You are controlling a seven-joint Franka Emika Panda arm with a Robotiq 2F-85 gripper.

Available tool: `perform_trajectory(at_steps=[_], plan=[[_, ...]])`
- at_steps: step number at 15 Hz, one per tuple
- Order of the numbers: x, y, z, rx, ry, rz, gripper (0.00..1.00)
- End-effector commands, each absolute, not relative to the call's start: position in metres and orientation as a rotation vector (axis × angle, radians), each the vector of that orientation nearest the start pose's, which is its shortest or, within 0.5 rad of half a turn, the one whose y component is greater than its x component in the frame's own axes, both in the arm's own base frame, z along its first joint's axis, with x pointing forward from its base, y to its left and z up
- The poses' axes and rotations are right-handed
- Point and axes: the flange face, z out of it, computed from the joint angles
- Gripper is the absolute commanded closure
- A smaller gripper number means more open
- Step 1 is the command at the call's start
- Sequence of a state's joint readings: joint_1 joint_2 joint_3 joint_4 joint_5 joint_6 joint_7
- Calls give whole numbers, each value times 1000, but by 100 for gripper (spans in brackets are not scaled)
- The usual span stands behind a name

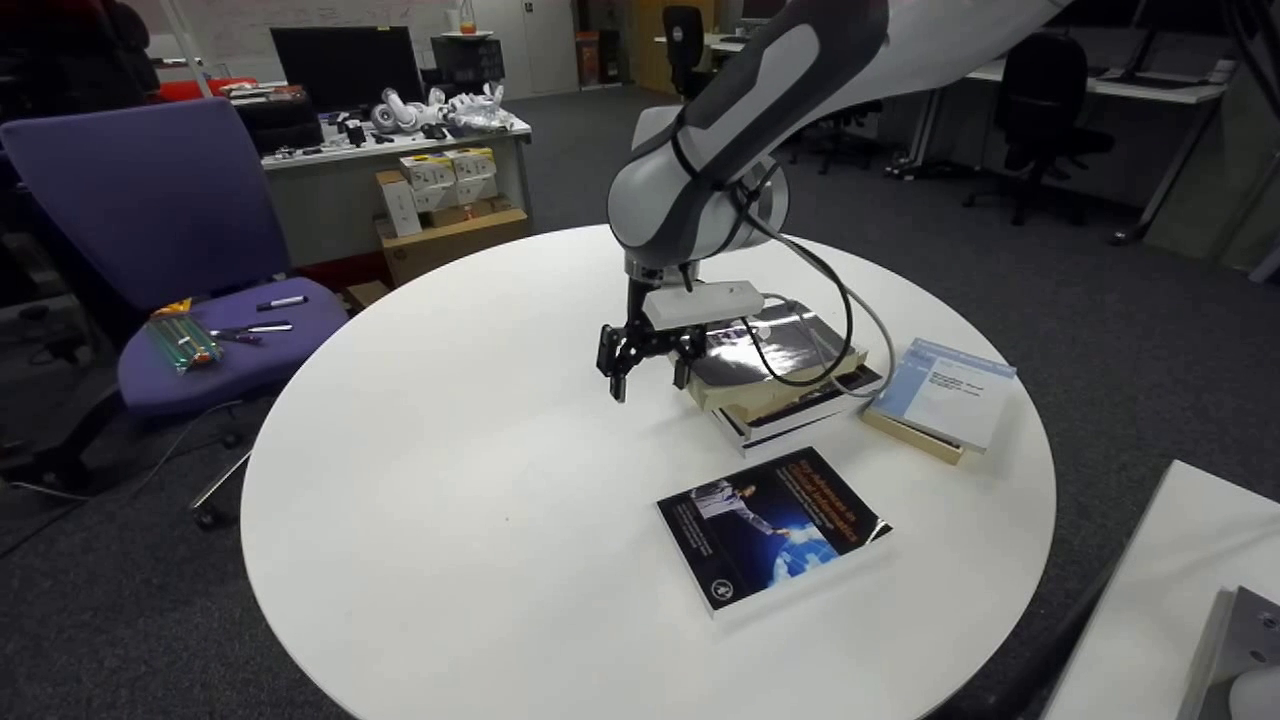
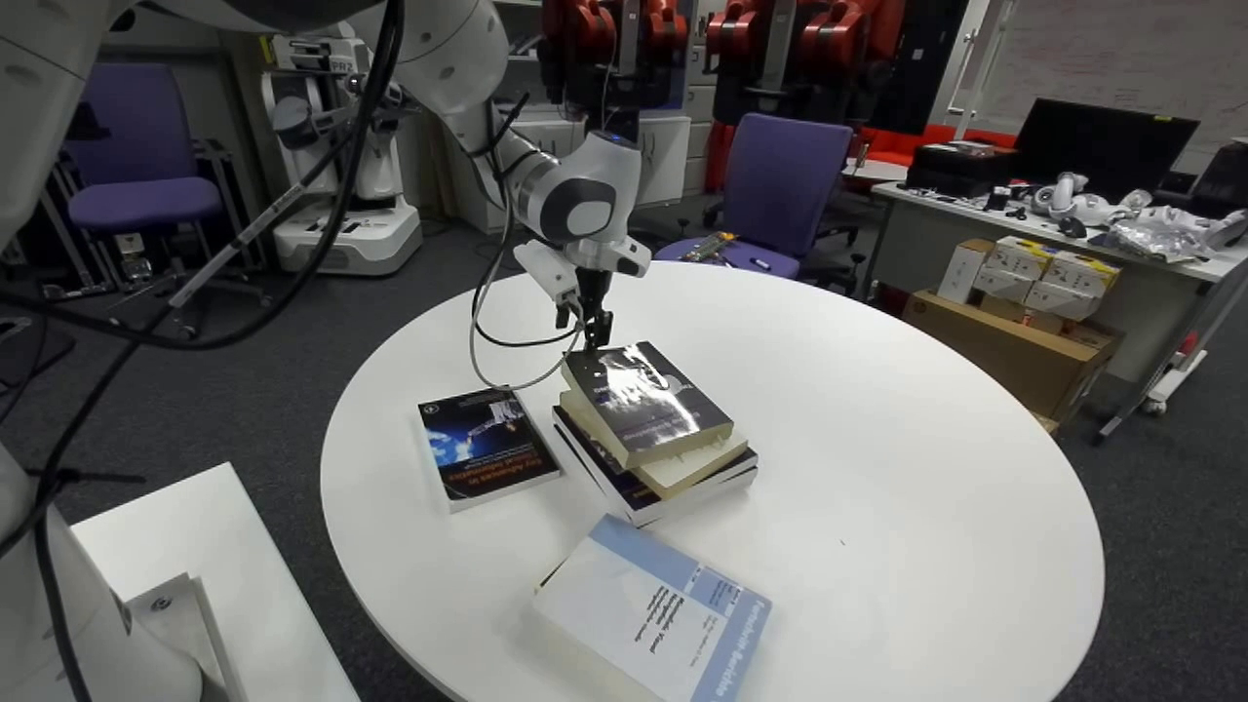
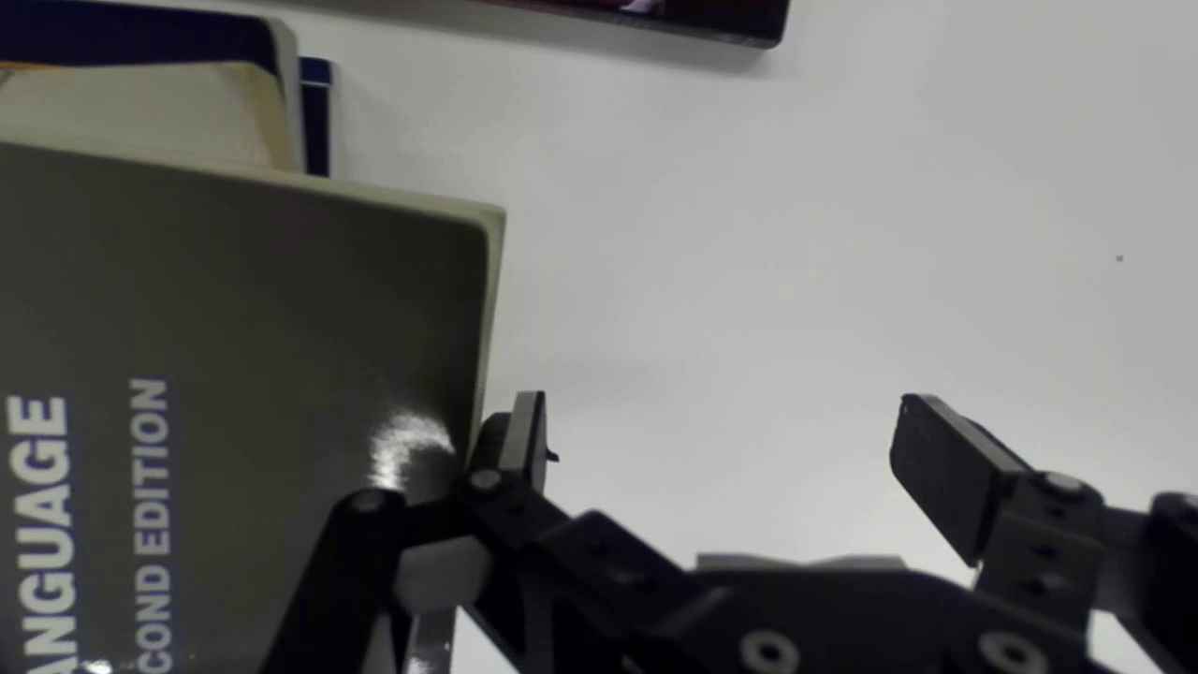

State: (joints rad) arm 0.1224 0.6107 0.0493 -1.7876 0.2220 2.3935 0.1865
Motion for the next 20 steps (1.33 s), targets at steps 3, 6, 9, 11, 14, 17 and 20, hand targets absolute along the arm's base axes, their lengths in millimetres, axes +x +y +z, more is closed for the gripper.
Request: perform_trajectory(at_steps=[3,6,9,11,14,17,20], plan=[[631,75,225,-3021,426,146,0],[627,70,229,-3015,439,205,0],[623,72,234,-3015,416,247,0],[621,72,235,-3019,415,267,0],[639,73,255,-3052,387,124,0],[666,60,293,-3048,401,-4,0],[689,44,333,-3026,436,-119,0]])
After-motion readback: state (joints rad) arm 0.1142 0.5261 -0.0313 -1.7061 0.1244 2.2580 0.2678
